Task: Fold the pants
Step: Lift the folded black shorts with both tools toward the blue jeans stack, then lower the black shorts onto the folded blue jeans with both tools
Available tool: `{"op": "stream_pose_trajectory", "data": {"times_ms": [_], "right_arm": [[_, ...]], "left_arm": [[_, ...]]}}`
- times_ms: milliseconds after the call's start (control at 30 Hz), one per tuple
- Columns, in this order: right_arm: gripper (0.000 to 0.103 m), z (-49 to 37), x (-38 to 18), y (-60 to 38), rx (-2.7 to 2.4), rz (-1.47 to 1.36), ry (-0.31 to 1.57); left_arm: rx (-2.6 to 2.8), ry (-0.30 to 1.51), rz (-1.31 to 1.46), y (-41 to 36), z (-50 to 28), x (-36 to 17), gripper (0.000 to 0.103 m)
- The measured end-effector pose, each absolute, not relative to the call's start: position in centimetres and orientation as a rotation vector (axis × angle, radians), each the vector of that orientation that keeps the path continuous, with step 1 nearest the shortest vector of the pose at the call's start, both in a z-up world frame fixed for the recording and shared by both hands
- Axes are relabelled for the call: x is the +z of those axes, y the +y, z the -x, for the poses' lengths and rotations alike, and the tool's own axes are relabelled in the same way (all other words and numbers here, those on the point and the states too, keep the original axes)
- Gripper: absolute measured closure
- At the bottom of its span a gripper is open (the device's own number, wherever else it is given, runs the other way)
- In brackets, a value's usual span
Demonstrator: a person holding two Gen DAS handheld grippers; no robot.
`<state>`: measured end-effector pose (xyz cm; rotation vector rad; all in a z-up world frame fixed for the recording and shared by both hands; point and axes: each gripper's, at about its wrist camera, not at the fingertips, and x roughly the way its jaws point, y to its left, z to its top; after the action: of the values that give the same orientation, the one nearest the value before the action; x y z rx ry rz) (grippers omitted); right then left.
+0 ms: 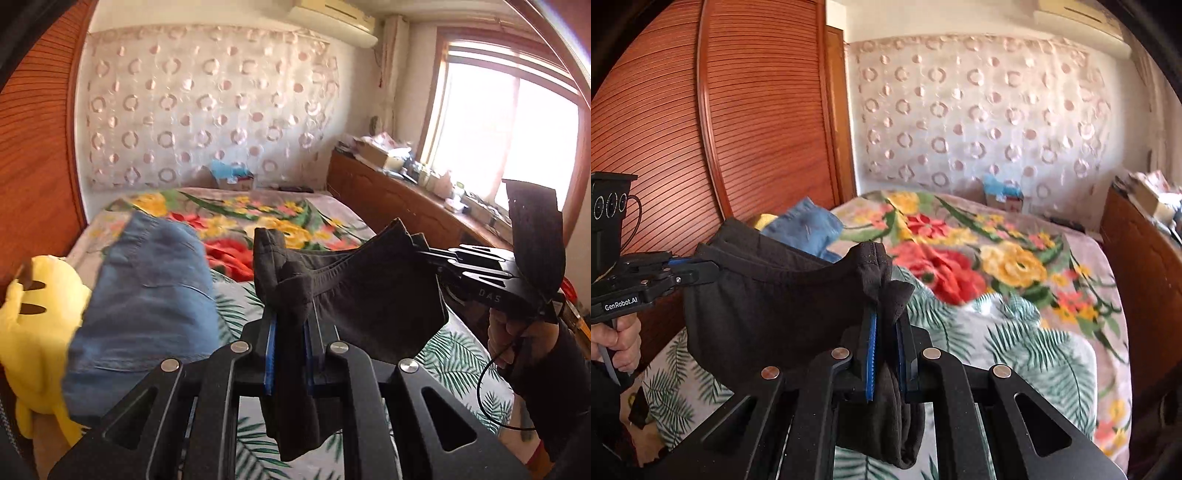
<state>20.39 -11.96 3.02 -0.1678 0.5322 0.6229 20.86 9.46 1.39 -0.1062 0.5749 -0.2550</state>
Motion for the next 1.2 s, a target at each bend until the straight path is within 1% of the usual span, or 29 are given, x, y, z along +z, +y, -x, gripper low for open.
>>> {"op": "stream_pose_trajectory", "data": {"times_ms": [267, 700, 1200], "right_arm": [[0.094, -24.8, 3.5, -6.5, 0.71, 0.214, 0.495], [0.094, -31.6, 3.2, -1.9, 0.748, 0.315, 0.479], [0.094, -38.7, 1.5, 6.6, 0.898, 0.444, 0.453]], "left_arm": [[-0.154, 0.535, 0.106, 13.7, -21.5, 1.9, 0.09], [-0.071, 0.494, 0.155, 17.6, -22.0, 1.0, 0.09], [0.026, 0.531, 0.259, 20.6, -22.2, -1.0, 0.09]]}}
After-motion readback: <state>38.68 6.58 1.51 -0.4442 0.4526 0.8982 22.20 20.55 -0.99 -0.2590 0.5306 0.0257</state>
